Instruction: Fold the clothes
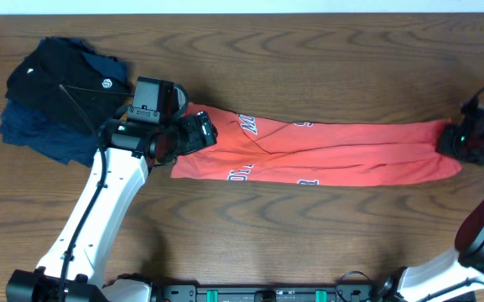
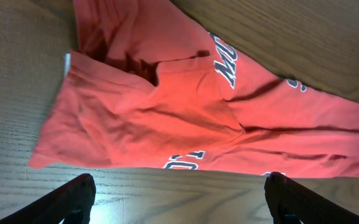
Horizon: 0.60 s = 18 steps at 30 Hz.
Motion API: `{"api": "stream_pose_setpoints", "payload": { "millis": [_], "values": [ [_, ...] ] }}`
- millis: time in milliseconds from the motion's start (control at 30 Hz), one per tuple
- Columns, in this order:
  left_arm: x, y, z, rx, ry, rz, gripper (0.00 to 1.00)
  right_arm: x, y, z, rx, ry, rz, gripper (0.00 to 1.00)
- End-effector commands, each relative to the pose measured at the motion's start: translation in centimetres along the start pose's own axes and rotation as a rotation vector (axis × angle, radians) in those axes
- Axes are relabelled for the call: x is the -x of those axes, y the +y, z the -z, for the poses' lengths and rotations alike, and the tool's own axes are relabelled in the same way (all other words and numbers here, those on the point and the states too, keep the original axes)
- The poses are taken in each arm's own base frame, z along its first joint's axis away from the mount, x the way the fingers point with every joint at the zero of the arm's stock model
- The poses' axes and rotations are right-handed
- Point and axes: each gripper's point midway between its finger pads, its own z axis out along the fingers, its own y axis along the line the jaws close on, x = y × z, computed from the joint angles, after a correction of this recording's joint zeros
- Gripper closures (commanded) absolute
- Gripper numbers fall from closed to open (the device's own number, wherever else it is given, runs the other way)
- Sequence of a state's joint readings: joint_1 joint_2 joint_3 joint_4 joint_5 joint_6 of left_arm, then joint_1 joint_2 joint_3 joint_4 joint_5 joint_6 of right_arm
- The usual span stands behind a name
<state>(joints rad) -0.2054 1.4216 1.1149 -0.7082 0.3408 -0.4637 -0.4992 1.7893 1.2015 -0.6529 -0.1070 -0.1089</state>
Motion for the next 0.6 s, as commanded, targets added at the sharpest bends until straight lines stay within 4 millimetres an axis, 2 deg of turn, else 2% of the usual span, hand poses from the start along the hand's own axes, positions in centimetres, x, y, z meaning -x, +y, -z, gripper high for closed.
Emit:
{"api": "stream_pose_setpoints", "payload": {
  "millis": [0, 167, 333, 500, 567],
  "values": [
    [0.1, -0.1, 0.1, -0.004, 0.002, -0.014, 0.11, 2.8, 3.4, 4.2, -0.002, -0.112, 0.085, 0.99],
    [0.0, 0.0, 0.1, -0.002, 0.006, -0.013, 0.11, 0.6, 9.8, 5.2, 0.038, -0.058, 0.253, 0.99],
    [0.0, 0.0, 0.1, -0.002, 0.006, -0.013, 0.11, -3.0, 16.8, 5.1, 0.099, 0.023, 0.416, 0.99],
    [-0.1, 0.0, 0.1, 0.001, 0.011, -0.011, 0.11, -6.0, 21.9, 4.8, 0.141, 0.071, 0.473, 0.99],
    [-0.2, 0.1, 0.1, 0.003, 0.015, -0.010, 0.11, -7.1, 23.3, 4.6, 0.150, 0.090, 0.494, 0.99]
  ]
}}
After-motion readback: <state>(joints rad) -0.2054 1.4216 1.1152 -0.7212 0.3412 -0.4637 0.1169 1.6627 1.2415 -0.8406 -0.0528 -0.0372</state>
